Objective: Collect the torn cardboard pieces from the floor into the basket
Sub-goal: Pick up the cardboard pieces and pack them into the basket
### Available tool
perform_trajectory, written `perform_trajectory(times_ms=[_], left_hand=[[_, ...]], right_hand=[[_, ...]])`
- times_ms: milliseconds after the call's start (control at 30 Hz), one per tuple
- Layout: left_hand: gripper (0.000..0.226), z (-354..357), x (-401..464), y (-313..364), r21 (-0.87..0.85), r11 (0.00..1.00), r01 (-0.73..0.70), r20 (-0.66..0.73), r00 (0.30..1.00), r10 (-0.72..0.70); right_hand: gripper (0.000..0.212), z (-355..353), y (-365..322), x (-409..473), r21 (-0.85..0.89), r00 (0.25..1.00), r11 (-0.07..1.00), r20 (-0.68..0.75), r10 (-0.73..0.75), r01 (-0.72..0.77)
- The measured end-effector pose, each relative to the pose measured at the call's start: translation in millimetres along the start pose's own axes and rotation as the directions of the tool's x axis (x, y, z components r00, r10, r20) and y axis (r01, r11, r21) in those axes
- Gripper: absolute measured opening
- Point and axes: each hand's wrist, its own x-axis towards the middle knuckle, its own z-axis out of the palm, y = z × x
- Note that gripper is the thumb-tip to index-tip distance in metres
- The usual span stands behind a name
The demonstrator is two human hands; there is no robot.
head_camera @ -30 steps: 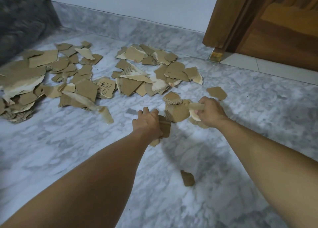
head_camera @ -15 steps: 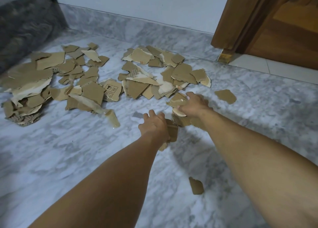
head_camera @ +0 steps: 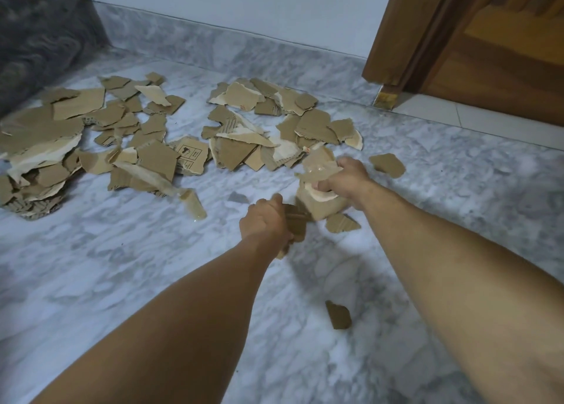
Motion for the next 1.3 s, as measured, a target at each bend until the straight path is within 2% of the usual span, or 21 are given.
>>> perform_trajectory(times_ms=[67, 167, 233, 333, 367, 433, 467, 600, 733, 1000, 1067, 1167, 1300], left_hand=[[0.038, -1, -4, -5, -0.061, 0.998, 0.018, 0.052, 0.999, -0.015], [0.039, -7, -12, -8, -0.096, 0.995, -0.004, 0.137, 0.990, 0.017], [0.050, -13, -21, -4, -0.096, 0.992, -0.081, 0.214, 0.972, 0.100], [0.053, -13, -39, 7, -0.064, 0.970, -0.236, 0.351, 0.904, 0.243], [0.052, -9, -45, 10, -0.050, 0.956, -0.290, 0.388, 0.876, 0.286], [0.054, 4, -59, 15, 0.007, 0.909, -0.417, 0.428, 0.823, 0.375], [0.057, 12, -66, 17, 0.046, 0.872, -0.487, 0.426, 0.799, 0.424], [0.052, 38, -90, 20, 0.077, 0.752, -0.655, 0.346, 0.725, 0.596], [0.033, 43, -104, 27, -0.059, 0.792, -0.608, 0.322, 0.739, 0.591], [0.034, 43, -115, 23, -0.116, 0.861, -0.495, 0.282, 0.815, 0.506], [0.035, 34, -117, 14, -0.113, 0.873, -0.475, 0.281, 0.827, 0.487], [0.030, 11, -108, -6, -0.062, 0.889, -0.453, 0.257, 0.854, 0.453], [0.042, -41, -87, -51, 0.009, 0.950, -0.313, 0.189, 0.933, 0.306]], right_hand=[[0.069, -14, -1, -3, 0.087, 0.998, 0.996, -0.056, -0.012, 0.017], [0.051, -33, 1, -12, 0.235, 0.995, 0.972, -0.094, 0.020, 0.003], [0.044, -43, 10, -17, 0.238, 0.998, 0.971, -0.050, 0.035, -0.022], [0.037, -52, 26, -23, 0.089, 0.990, 0.995, 0.134, 0.041, -0.053], [0.042, -52, 31, -26, -0.017, 0.983, 0.999, 0.176, 0.041, -0.039], [0.071, -49, 39, -29, -0.215, 0.976, 0.976, 0.217, 0.035, 0.013], [0.078, -46, 42, -33, -0.277, 0.972, 0.960, 0.232, 0.025, 0.042], [0.064, -28, 47, -43, -0.420, 0.970, 0.894, 0.236, -0.060, 0.157], [0.040, -20, 42, -55, -0.552, 0.974, 0.806, 0.186, -0.133, 0.216], [0.069, -13, 39, -68, -0.487, 0.979, 0.862, 0.198, -0.047, 0.140], [0.064, -12, 33, -70, -0.419, 0.974, 0.897, 0.222, -0.047, 0.138], [0.040, -11, 12, -69, -0.374, 0.973, 0.917, 0.223, -0.056, 0.139], [0.036, 6, -47, -73, -0.401, 0.952, 0.891, 0.289, -0.097, 0.213]])
